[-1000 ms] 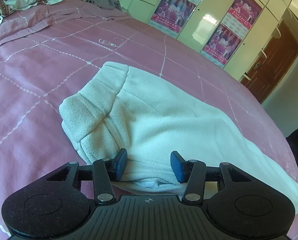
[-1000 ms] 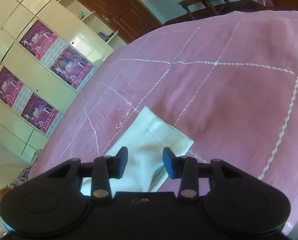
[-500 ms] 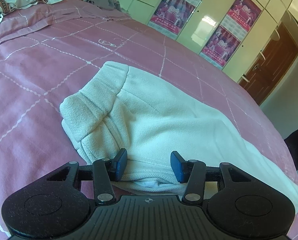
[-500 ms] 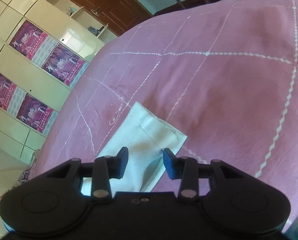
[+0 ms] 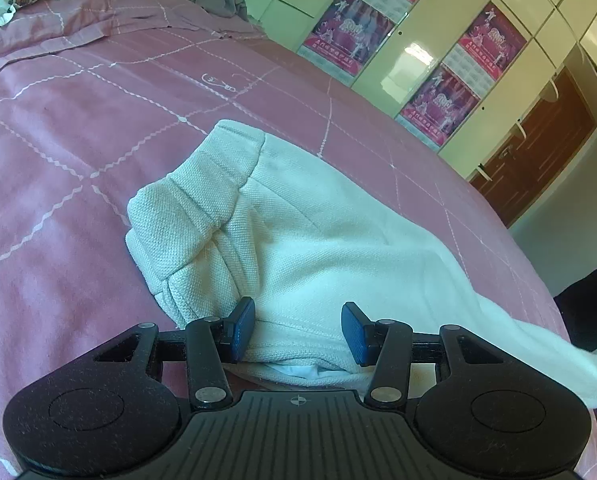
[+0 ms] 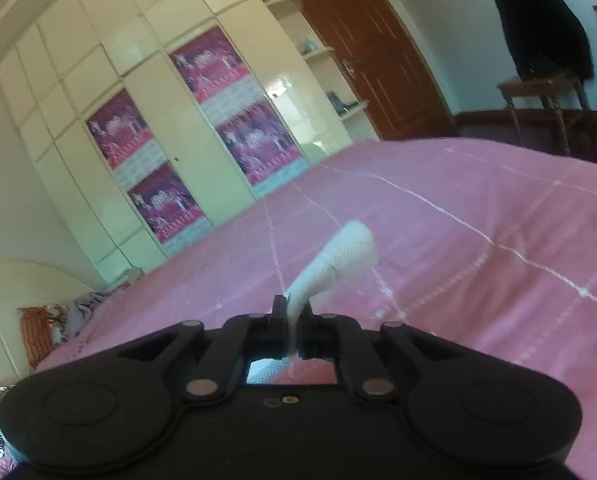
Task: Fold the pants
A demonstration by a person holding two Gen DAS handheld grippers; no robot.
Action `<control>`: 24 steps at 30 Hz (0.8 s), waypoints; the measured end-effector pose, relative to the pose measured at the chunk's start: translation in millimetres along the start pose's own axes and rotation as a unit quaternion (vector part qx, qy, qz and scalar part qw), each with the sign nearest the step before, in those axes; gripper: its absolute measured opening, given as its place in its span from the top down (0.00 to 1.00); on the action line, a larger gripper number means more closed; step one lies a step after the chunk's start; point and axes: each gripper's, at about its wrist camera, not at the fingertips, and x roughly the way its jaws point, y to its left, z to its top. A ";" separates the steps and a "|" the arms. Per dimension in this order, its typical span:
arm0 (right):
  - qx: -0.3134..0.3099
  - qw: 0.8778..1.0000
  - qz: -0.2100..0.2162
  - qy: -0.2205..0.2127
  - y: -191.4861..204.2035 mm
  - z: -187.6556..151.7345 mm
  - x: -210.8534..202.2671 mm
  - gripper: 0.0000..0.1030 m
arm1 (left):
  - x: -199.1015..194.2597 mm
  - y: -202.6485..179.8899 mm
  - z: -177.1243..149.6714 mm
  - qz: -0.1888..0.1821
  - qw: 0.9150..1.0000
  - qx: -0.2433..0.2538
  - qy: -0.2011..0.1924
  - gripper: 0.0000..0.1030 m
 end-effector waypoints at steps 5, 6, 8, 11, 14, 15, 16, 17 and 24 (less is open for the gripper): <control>0.094 0.986 -0.083 0.112 -66.9 -49.0 32.7 0.95 | 0.3 1.0 1.7 -0.001 1.000 0.002 0.003 0.53; 0.110 0.985 -0.077 0.103 -71.5 -53.3 30.4 0.95 | 0.4 0.7 1.9 0.000 1.000 0.004 0.003 0.53; 0.126 0.985 -0.079 0.092 -73.6 -58.0 25.1 0.91 | 0.3 -1.3 2.3 0.004 1.000 0.009 0.004 0.53; 0.116 0.984 -0.132 0.042 -65.5 -56.3 2.2 0.76 | -10.1 -21.3 8.7 0.033 0.999 0.042 -0.001 0.53; 0.063 0.988 -0.141 0.014 -45.7 -50.2 -13.3 0.77 | -22.3 -58.0 14.3 0.019 0.995 0.096 -0.035 0.53; 0.039 0.990 -0.132 0.016 -36.8 -48.8 -14.0 0.77 | -20.5 -74.2 14.5 0.013 0.992 0.120 -0.039 0.53; 0.021 0.993 -0.113 0.022 -23.1 -48.7 -10.6 0.77 | -15.7 -87.7 13.7 0.005 0.990 0.138 -0.038 0.53; 0.007 0.995 -0.090 0.031 -9.3 -50.8 -6.2 0.77 | -8.5 -102.0 10.6 -0.007 0.987 0.156 -0.033 0.53; -0.114 0.978 0.073 0.160 116.9 -124.5 42.6 0.78 | 34.5 -141.8 -54.1 0.004 0.970 0.238 0.051 0.53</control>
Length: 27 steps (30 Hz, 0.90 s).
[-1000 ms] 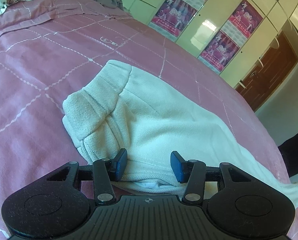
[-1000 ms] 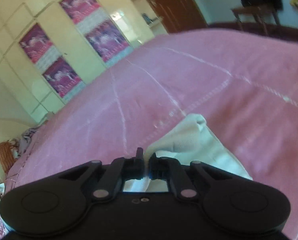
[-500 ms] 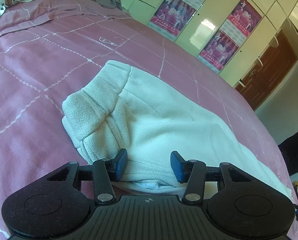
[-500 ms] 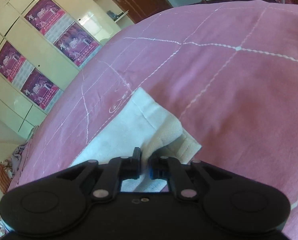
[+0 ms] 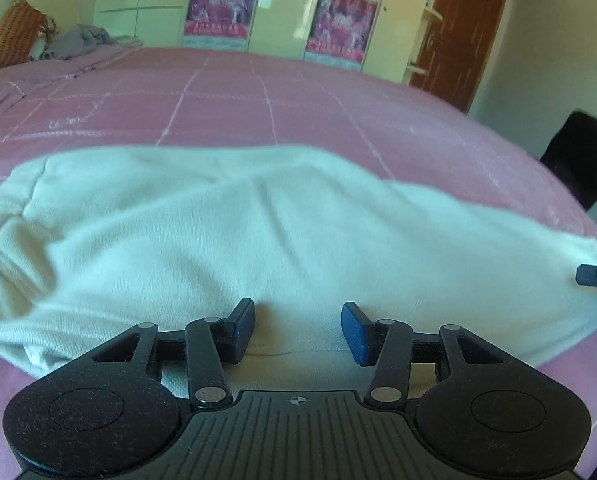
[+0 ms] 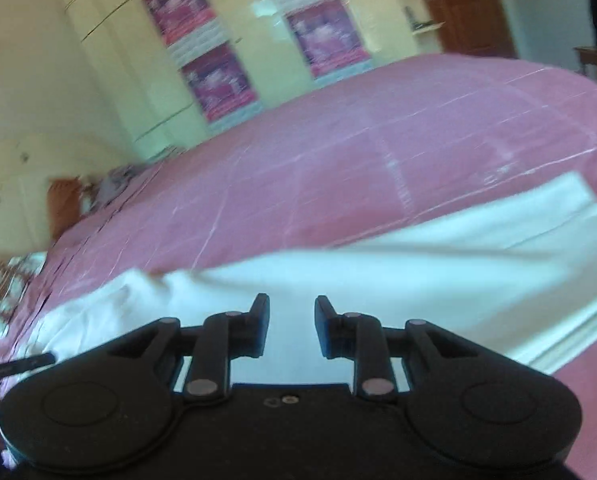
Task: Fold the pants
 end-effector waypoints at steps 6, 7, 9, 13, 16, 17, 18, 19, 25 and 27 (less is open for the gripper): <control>0.055 0.996 -0.044 0.060 2.9 -24.5 10.2 0.78 | -49.6 5.4 -8.4 -0.015 0.999 -0.017 -0.038 0.53; 0.053 0.997 -0.035 0.047 9.0 -23.2 0.9 0.73 | -57.9 10.8 -8.7 -0.012 0.998 -0.040 -0.051 0.53; 0.051 0.998 0.002 0.026 19.6 -20.5 -9.2 0.72 | -69.9 24.2 -10.5 -0.016 0.993 -0.091 -0.071 0.53; 0.041 0.999 -0.007 0.000 27.6 -20.3 -15.0 0.70 | -80.7 43.5 -13.5 -0.010 0.986 -0.145 -0.083 0.53; 0.053 0.998 -0.032 -0.021 12.9 -16.2 -24.2 0.68 | -79.1 62.1 -16.9 -0.035 0.973 -0.215 -0.075 0.53; 0.062 0.997 -0.038 -0.028 5.6 -14.1 -30.3 0.68 | -76.7 67.7 -19.6 -0.048 0.967 -0.240 -0.073 0.53; 0.067 0.996 -0.046 -0.035 -0.5 -12.2 -35.3 0.67 | -68.6 71.5 -21.5 -0.063 0.958 -0.270 -0.068 0.53; 0.071 0.995 -0.053 -0.040 -6.2 -10.9 -39.7 0.66 | -63.4 75.3 -24.2 -0.075 0.950 -0.295 -0.066 0.53; 0.080 0.992 -0.081 -0.056 -29.8 -20.3 -56.1 0.59 | -33.5 86.2 -26.3 -0.083 0.923 -0.374 -0.026 0.54; 0.085 0.991 -0.085 -0.055 -33.5 -24.9 -56.7 0.58 | -39.8 83.4 -25.5 -0.086 0.918 -0.386 -0.028 0.54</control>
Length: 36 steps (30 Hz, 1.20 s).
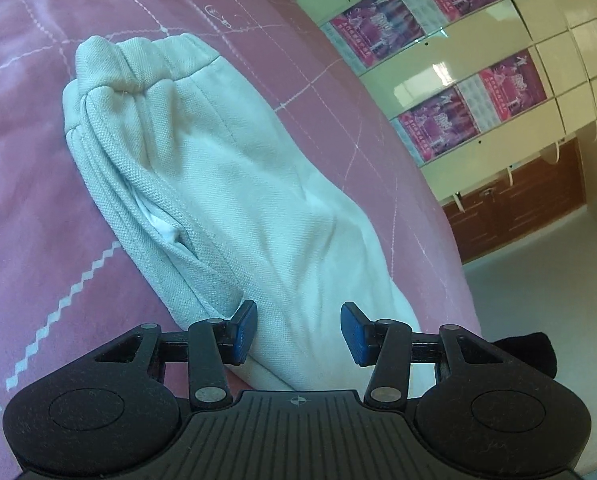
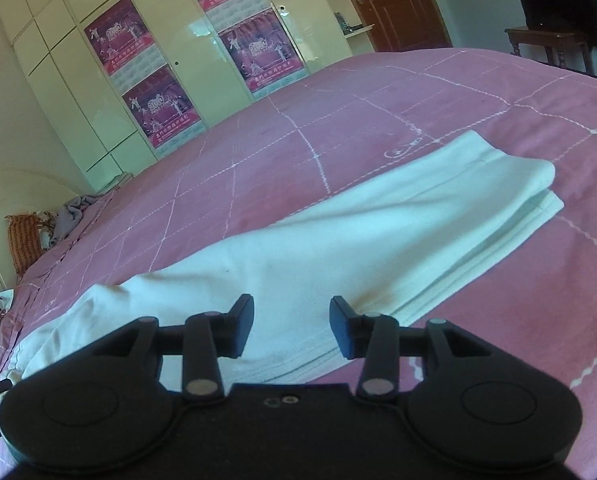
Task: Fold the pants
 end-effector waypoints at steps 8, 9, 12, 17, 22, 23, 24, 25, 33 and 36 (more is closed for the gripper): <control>0.016 1.000 0.004 -0.021 -6.0 0.0 1.7 0.54 | -6.9 13.2 -1.8 0.016 1.000 -0.022 -0.012 0.53; 0.017 1.000 0.004 -0.022 -6.6 0.2 2.2 0.53 | -3.3 12.9 -0.1 0.016 1.000 -0.020 -0.014 0.53; 0.020 0.999 0.004 -0.024 -9.3 0.3 0.5 0.53 | 13.1 12.6 5.3 0.023 0.999 -0.022 -0.005 0.53; 0.032 0.999 0.001 -0.025 -12.8 -1.5 1.2 0.53 | 31.2 11.2 12.3 0.040 0.999 -0.018 0.011 0.63; 0.030 0.999 -0.002 -0.024 -11.9 -2.3 2.9 0.51 | 5.2 9.9 3.0 -0.002 0.999 0.005 -0.038 0.87; 0.030 0.999 -0.001 -0.025 -12.1 -2.3 2.0 0.51 | -1.6 11.2 -0.2 -0.004 0.999 0.011 -0.041 0.87; 0.030 0.999 -0.001 -0.027 -12.3 -2.6 1.9 0.50 | -5.7 16.8 -3.4 -0.001 0.999 0.010 -0.039 0.87; 0.033 0.999 0.000 -0.028 -13.0 -2.9 2.5 0.50 | -4.0 23.5 -6.7 0.007 0.999 0.009 -0.030 0.87; 0.028 0.999 0.000 -0.027 -8.8 -4.3 6.3 0.49 | -7.0 32.0 -6.1 0.025 1.000 0.010 -0.005 0.76; 0.029 0.999 0.003 -0.031 -6.5 -3.5 1.4 0.47 | -30.4 15.5 -9.0 0.038 0.998 0.044 -0.021 0.76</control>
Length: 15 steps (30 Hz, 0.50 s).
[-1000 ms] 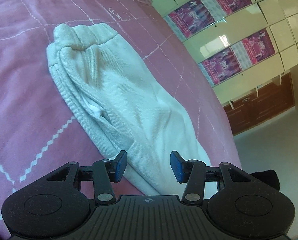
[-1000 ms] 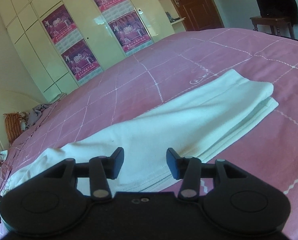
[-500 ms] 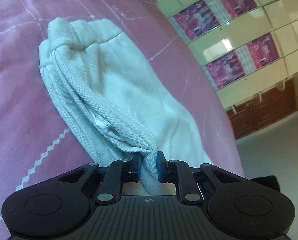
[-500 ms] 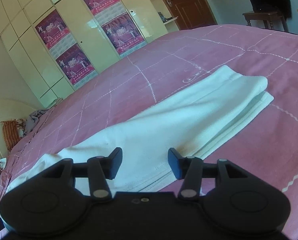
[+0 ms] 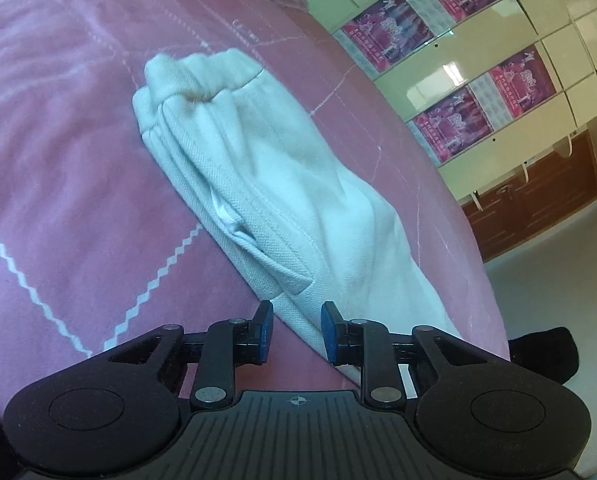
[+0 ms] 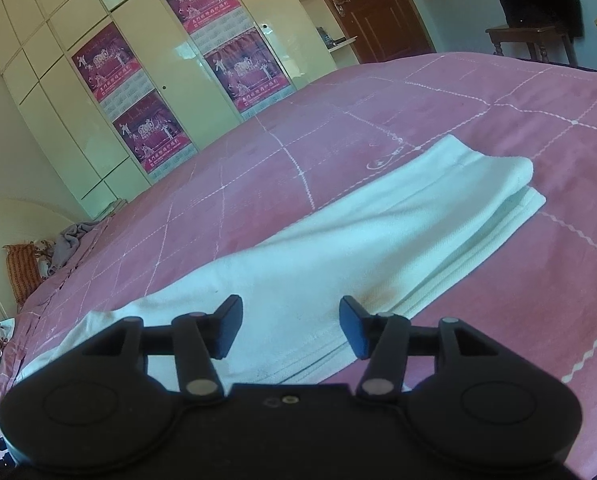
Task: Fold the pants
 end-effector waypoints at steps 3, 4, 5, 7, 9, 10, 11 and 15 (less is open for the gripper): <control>-0.026 0.999 0.027 0.009 19.2 -5.2 -3.2 0.49 | -9.7 -40.1 2.6 -0.006 0.995 0.095 -0.029 0.76; -0.035 0.998 0.043 0.016 27.6 -7.2 -2.3 0.49 | -5.1 -51.4 3.2 -0.016 0.993 0.113 -0.031 0.76; -0.050 0.997 0.054 0.025 38.7 -11.2 0.6 0.51 | 3.4 -62.9 2.8 -0.024 0.990 0.134 -0.029 0.76; -0.084 0.993 0.073 0.041 62.8 -21.5 7.9 0.55 | 29.0 -78.8 -2.8 -0.029 0.986 0.166 -0.011 0.76; -0.112 0.989 0.074 0.068 78.7 -31.4 17.3 0.60 | 57.4 -79.8 -15.4 -0.013 0.982 0.187 0.035 0.76; -0.131 0.986 0.055 0.093 82.9 -37.8 24.9 0.63 | 68.5 -74.1 -24.1 0.001 0.980 0.186 0.068 0.76; -0.146 0.981 0.024 0.123 83.0 -44.3 32.8 0.74 | 66.7 -67.0 -30.9 -0.008 0.982 0.178 0.065 0.77; -0.143 0.979 0.020 0.143 73.3 -45.6 20.1 0.78 | 44.0 -68.0 -37.5 -0.003 0.979 0.195 0.059 0.77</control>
